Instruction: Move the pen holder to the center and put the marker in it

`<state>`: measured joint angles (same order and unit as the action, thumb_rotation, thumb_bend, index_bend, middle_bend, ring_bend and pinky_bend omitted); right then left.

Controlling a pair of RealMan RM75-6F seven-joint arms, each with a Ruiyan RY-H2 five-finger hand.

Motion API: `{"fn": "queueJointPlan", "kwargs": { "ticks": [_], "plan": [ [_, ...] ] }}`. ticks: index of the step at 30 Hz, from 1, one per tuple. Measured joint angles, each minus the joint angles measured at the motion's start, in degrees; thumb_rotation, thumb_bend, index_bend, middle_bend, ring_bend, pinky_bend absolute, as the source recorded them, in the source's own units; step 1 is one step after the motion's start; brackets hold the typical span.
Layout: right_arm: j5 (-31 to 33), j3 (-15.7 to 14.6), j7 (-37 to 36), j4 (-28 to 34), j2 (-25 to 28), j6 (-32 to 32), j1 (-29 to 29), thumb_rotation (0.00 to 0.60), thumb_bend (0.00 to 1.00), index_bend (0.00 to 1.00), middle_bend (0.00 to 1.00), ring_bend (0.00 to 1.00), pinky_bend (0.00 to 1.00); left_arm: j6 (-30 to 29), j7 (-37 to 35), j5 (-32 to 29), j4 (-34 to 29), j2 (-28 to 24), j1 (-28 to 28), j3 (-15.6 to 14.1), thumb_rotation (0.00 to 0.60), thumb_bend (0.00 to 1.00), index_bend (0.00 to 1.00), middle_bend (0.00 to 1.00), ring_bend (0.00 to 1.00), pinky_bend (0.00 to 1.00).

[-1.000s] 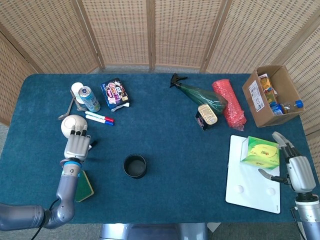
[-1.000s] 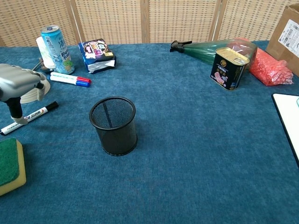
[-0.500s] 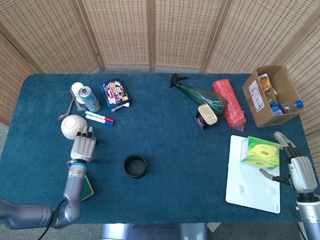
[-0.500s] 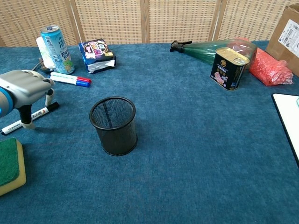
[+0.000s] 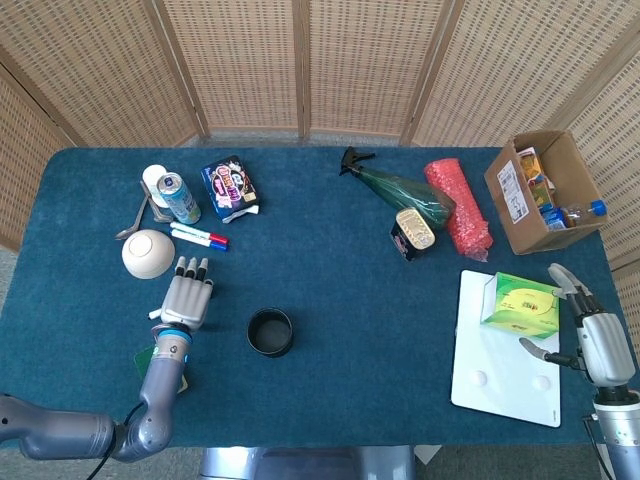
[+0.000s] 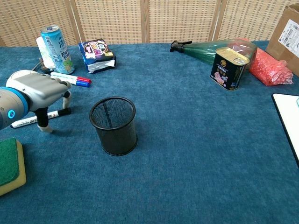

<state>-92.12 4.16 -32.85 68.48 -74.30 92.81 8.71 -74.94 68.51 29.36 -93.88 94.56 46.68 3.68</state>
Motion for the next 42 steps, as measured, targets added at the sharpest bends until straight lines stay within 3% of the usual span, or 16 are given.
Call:
{"fn": "queueJointPlan", "kwargs": {
  "ticks": [7, 15, 31, 42],
  "plan": [
    [-0.01, -0.02, -0.16, -0.07, -0.01, -0.12, 0.02, 0.6, 0.0, 0.01, 0.07, 0.16, 0.31, 1.34, -3.05, 2.39, -3.83, -0.95, -0.36, -0.17, 0.6, 0.05, 0.33, 0.0, 0.0, 0.0],
    [-0.46, -0.22, 0.21, 0.29, -0.09, -0.12, 0.13, 0.6, 0.0, 0.01, 0.07, 0.17, 0.31, 0.71, -7.83, 6.02, -6.58, -5.69, -1.96, -0.37, 0.6, 0.05, 0.33, 0.0, 0.0, 0.0],
    [-0.55, -0.42, -0.15, 0.51, -0.09, -0.48, 0.22, 0.6, 0.0, 0.01, 0.07, 0.17, 0.31, 4.08, -14.58, 8.24, 0.27, -5.62, -4.66, -1.41, 0.6, 0.06, 0.35, 0.0, 0.0, 0.03],
    [-0.53, -0.42, -0.96, 0.61, 0.05, -0.31, 0.14, 0.6, 0.0, 0.01, 0.07, 0.17, 0.31, 4.75, -13.78, 8.11, 1.71, -3.96, -4.95, -1.47, 0.6, 0.21, 0.39, 0.0, 0.0, 0.05]
  ]
}}
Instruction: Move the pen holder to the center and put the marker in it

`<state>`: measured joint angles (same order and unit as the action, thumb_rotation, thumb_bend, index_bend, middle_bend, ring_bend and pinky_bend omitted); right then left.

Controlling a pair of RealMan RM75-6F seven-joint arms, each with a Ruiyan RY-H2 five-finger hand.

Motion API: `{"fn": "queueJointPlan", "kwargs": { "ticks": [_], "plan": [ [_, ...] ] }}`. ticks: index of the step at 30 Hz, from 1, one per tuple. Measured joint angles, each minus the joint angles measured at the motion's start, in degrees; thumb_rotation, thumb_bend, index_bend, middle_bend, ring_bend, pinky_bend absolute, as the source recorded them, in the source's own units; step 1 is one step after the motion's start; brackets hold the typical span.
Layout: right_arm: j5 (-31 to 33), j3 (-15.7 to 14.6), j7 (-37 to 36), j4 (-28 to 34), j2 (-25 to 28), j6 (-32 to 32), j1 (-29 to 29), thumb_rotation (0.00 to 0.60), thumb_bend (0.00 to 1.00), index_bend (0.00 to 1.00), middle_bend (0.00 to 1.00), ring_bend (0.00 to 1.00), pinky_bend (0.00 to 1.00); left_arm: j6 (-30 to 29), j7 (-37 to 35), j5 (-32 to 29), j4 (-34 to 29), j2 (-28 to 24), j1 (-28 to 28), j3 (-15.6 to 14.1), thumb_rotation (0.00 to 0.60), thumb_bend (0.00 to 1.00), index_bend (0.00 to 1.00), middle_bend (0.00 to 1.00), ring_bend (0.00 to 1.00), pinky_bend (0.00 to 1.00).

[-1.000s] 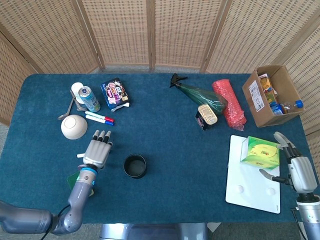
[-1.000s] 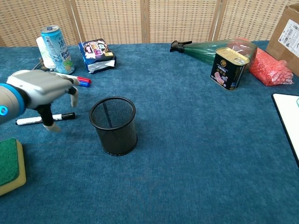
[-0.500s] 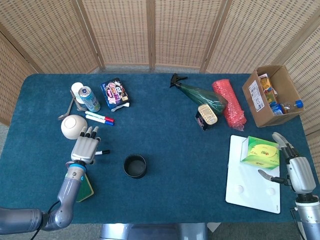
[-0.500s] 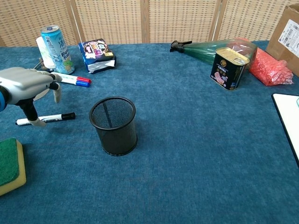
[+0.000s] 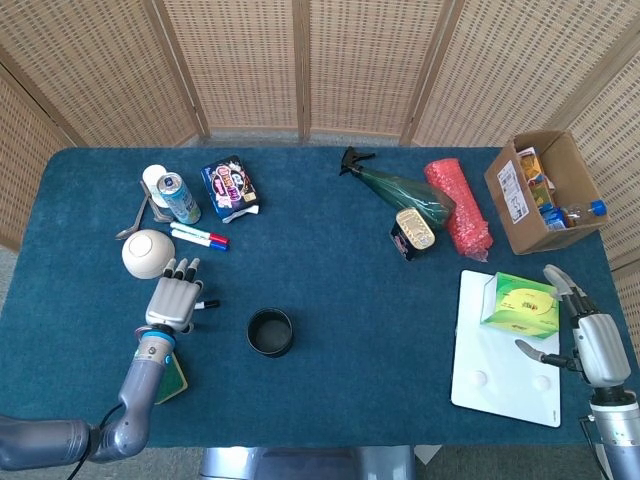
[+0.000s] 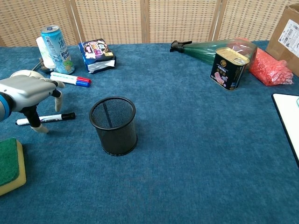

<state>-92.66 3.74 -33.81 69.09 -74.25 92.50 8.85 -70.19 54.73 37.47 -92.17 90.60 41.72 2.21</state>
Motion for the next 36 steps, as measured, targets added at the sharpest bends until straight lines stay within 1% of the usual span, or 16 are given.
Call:
{"fn": "queueJointPlan", "kwargs": {
  "ticks": [4, 11, 18, 29, 36],
  "plan": [
    [0.02, -0.02, -0.31, -0.04, 0.04, -0.11, 0.02, 0.6, 0.0, 0.01, 0.07, 0.17, 0.31, 0.12, 0.03, -0.12, 0.24, 0.1, -0.05, 0.25, 0.6, 0.3, 0.4, 0.0, 0.0, 0.05],
    [-0.12, -0.16, -0.29, -0.02, -0.05, -0.26, 0.11, 0.6, 0.0, 0.01, 0.07, 0.17, 0.31, 0.27, -0.08, 0.24, 0.92, 0.33, -0.18, 0.4, 0.6, 0.37, 0.42, 0.0, 0.0, 0.06],
    [-0.08, -0.18, -0.52, -0.03, -0.09, -0.39, 0.14, 0.6, 0.0, 0.01, 0.07, 0.17, 0.31, 0.47, -0.29, 1.29, 1.41, 1.0, -0.35, 0.23, 0.6, 0.38, 0.45, 0.0, 0.0, 0.07],
    [-0.14, -0.19, -1.14, -0.03, -0.13, -0.26, 0.16, 0.6, 0.0, 0.01, 0.08, 0.18, 0.31, 0.34, 0.75, 1.48, 2.38, 1.99, -0.32, 0.42, 0.6, 0.38, 0.47, 0.0, 0.0, 0.08],
    [-0.28, -0.17, -1.95, -0.12, -0.11, 0.0, 0.18, 0.6, 0.0, 0.01, 0.08, 0.18, 0.31, 0.42, 1.15, 1.94, 3.46, 3.0, -0.31, 0.37, 0.6, 0.38, 0.51, 0.0, 0.0, 0.09]
  ]
}}
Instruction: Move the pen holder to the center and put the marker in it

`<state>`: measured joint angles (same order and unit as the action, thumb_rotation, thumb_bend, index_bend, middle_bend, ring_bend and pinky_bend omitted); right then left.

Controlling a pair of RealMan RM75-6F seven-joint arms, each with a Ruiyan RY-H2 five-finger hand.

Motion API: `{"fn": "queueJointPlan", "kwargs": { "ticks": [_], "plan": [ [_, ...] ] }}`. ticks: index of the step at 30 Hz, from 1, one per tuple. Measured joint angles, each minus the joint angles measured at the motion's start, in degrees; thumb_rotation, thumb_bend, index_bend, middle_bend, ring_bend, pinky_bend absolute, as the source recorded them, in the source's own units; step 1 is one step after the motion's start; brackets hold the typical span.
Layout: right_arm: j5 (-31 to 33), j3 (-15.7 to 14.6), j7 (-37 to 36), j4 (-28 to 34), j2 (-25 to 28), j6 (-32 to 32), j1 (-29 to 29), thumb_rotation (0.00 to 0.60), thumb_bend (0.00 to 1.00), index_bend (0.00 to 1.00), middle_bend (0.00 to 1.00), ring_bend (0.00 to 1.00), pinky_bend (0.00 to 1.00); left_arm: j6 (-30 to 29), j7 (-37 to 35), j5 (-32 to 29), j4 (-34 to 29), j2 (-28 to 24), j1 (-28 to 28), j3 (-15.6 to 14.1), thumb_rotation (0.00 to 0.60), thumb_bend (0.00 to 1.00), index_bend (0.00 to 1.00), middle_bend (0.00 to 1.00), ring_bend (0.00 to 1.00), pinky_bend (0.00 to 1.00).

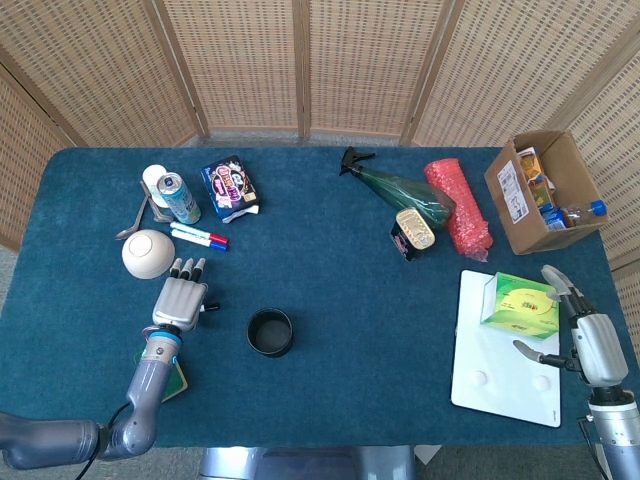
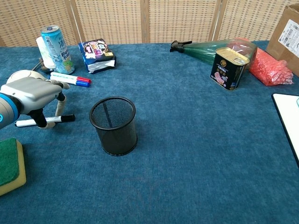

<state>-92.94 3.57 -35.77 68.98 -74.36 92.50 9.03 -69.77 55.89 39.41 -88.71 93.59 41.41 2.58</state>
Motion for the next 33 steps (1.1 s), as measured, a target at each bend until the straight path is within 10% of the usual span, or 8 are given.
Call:
{"fn": "queueJointPlan", "kwargs": {
  "ticks": [33],
  "plan": [
    [-0.19, -0.19, -0.74, 0.27, 0.19, 0.19, -0.04, 0.6, 0.0, 0.01, 0.08, 0.18, 0.31, -1.27, -4.8, 6.49, -6.62, -5.05, -2.13, 1.1, 0.6, 0.38, 0.56, 0.0, 0.0, 0.11]
  ]
}}
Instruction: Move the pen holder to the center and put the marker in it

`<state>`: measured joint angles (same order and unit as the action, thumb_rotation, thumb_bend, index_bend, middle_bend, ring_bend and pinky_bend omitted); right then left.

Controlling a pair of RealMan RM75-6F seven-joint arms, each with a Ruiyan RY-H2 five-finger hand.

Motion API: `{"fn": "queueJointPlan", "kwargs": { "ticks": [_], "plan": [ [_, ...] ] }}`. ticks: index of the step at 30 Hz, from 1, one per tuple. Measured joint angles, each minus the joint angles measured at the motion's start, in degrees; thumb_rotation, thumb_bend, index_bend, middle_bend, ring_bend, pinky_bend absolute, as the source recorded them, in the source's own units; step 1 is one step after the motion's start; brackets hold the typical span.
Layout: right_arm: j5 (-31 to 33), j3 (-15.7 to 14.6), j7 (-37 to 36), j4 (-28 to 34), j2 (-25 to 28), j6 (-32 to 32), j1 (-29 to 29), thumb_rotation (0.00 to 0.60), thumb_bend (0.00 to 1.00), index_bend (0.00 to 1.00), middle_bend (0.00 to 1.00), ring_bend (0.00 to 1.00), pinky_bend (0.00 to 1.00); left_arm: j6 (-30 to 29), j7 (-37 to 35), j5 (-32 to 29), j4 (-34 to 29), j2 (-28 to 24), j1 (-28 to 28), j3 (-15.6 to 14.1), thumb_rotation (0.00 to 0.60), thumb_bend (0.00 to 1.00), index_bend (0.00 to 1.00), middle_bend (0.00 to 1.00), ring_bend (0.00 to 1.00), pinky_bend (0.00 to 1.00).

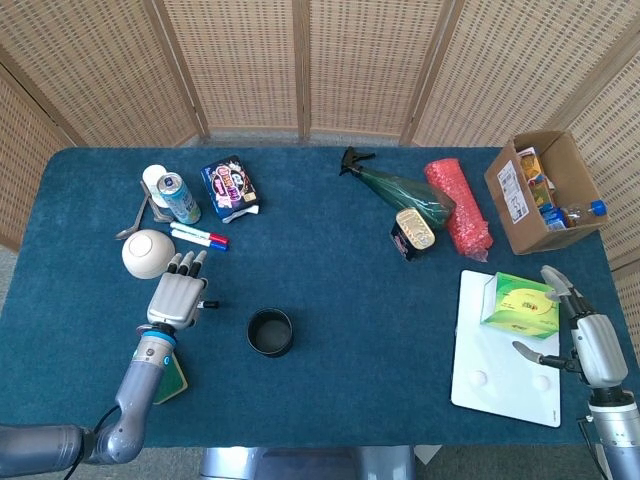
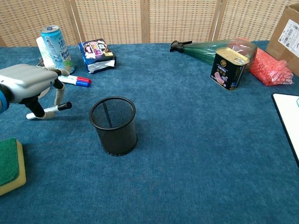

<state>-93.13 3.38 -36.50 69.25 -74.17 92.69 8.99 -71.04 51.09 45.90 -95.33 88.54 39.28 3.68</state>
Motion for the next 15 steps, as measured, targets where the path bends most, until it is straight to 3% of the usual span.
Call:
{"fn": "queueJointPlan", "kwargs": {
  "ticks": [15],
  "plan": [
    [-0.2, -0.17, 0.46, 0.13, -0.07, -0.07, 0.04, 0.6, 0.0, 0.01, 0.08, 0.18, 0.31, -0.93, -4.67, 5.32, -5.77, -3.76, -1.44, 0.05, 0.6, 0.38, 0.56, 0.0, 0.0, 0.12]
  ]
}}
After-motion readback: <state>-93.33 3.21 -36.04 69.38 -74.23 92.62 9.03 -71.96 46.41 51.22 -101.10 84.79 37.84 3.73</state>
